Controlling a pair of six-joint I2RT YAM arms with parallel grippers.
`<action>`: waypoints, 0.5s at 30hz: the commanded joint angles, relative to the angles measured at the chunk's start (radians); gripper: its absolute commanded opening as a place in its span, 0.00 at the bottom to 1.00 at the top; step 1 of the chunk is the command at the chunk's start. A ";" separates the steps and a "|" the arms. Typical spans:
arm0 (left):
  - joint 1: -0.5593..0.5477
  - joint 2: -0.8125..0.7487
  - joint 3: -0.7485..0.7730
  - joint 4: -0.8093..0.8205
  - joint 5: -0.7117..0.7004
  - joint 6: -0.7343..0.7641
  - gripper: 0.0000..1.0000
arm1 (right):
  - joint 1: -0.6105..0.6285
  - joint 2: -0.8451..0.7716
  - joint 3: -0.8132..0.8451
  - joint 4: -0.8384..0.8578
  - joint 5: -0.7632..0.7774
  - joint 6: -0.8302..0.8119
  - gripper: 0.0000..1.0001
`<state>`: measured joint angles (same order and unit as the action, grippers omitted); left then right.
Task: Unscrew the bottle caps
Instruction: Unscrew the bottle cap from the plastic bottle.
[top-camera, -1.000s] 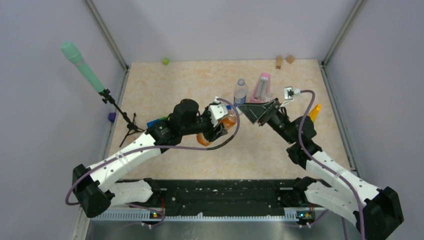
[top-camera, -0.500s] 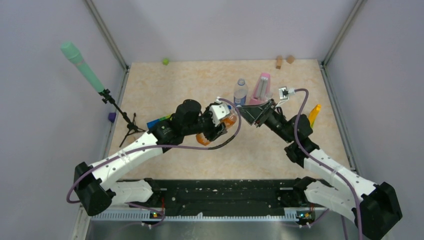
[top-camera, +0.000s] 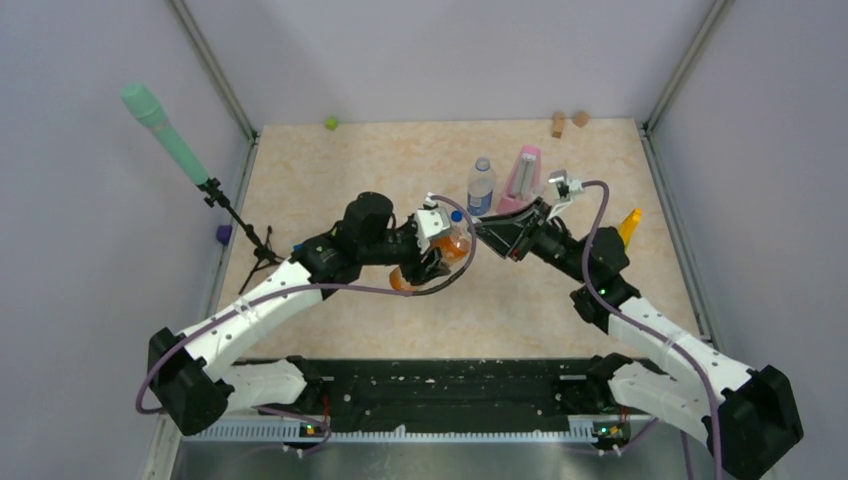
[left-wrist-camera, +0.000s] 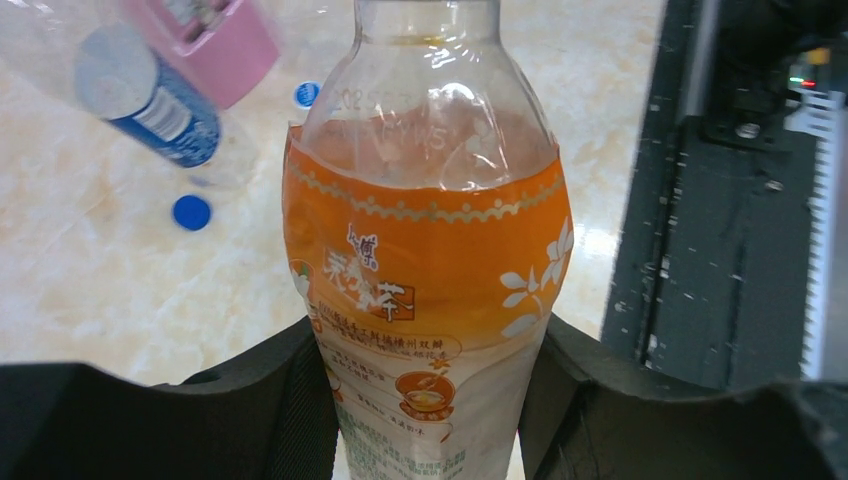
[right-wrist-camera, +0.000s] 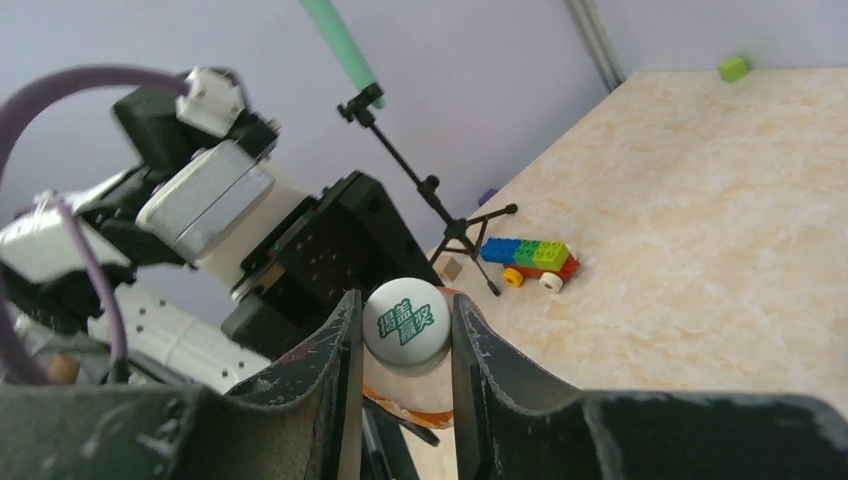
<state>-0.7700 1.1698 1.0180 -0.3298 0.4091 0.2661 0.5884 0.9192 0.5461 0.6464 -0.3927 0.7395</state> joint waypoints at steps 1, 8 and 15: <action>0.096 0.000 0.063 -0.031 0.374 0.016 0.00 | -0.024 0.005 0.074 0.059 -0.343 -0.133 0.00; 0.160 0.015 0.091 -0.043 0.710 0.012 0.00 | -0.042 -0.002 0.101 0.057 -0.623 -0.270 0.01; 0.160 0.011 0.105 -0.135 0.472 0.071 0.00 | -0.067 -0.042 0.143 -0.145 -0.399 -0.251 0.63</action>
<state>-0.6247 1.1961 1.0695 -0.4503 0.9894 0.3058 0.5400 0.9203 0.6525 0.6373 -0.8722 0.5144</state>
